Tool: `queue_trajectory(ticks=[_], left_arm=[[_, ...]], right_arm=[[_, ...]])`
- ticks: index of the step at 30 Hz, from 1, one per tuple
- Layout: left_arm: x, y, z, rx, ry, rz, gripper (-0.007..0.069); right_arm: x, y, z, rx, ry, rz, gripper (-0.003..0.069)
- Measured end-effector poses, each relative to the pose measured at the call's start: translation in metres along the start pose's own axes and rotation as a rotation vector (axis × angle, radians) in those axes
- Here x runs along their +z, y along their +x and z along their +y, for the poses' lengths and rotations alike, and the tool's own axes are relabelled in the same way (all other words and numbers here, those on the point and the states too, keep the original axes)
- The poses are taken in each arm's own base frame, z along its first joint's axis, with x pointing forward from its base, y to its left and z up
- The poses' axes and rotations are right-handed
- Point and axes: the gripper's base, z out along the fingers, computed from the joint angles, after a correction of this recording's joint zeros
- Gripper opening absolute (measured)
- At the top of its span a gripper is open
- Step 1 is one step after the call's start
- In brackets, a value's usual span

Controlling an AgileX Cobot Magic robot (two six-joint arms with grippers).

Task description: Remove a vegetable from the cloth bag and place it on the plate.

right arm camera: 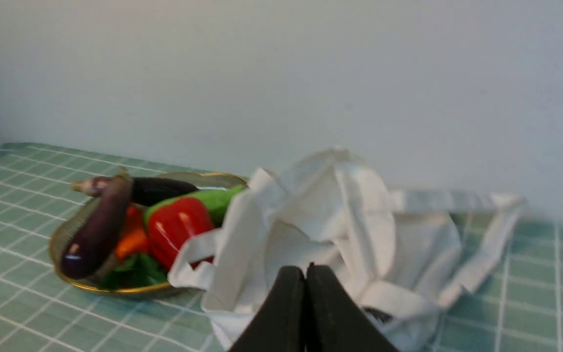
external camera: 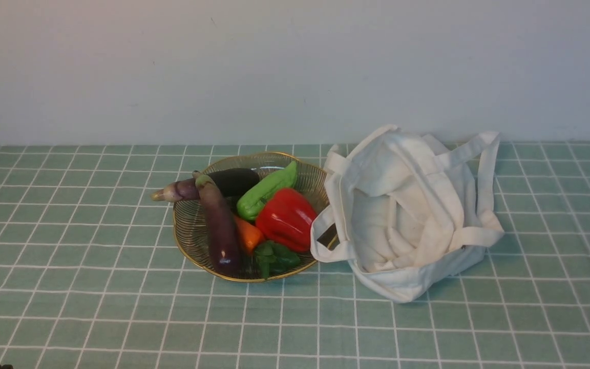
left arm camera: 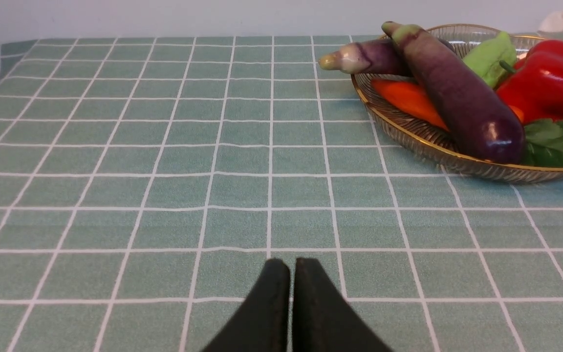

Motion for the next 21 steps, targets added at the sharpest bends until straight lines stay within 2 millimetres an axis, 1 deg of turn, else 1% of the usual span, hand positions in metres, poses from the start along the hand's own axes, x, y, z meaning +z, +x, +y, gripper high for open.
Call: queue_trajectory(ticks=[1, 2, 6, 10, 15, 21], left_arm=[[0.000, 0.000, 0.000, 0.000, 0.000, 0.000, -0.0004], [0.000, 0.000, 0.000, 0.000, 0.000, 0.000, -0.0004], [0.000, 0.000, 0.000, -0.001, 0.000, 0.000, -0.0004], [0.000, 0.000, 0.000, -0.001, 0.000, 0.000, -0.0004], [0.000, 0.000, 0.000, 0.000, 0.000, 0.000, -0.0004], [0.000, 0.000, 0.000, 0.000, 0.000, 0.000, -0.0004]], right_arm=[[-0.002, 0.010, -0.003, 0.022, 0.033, 0.002, -0.0015], [-0.004, 0.015, -0.005, 0.035, 0.051, -0.005, -0.0015], [-0.010, 0.046, -0.013, 0.048, 0.152, -0.015, -0.0015], [-0.013, 0.051, -0.017, 0.036, 0.206, -0.039, -0.0015], [-0.016, 0.059, -0.023, -0.014, 0.316, 0.050, -0.0015], [-0.016, 0.059, -0.023, -0.039, 0.328, 0.065, -0.0015]])
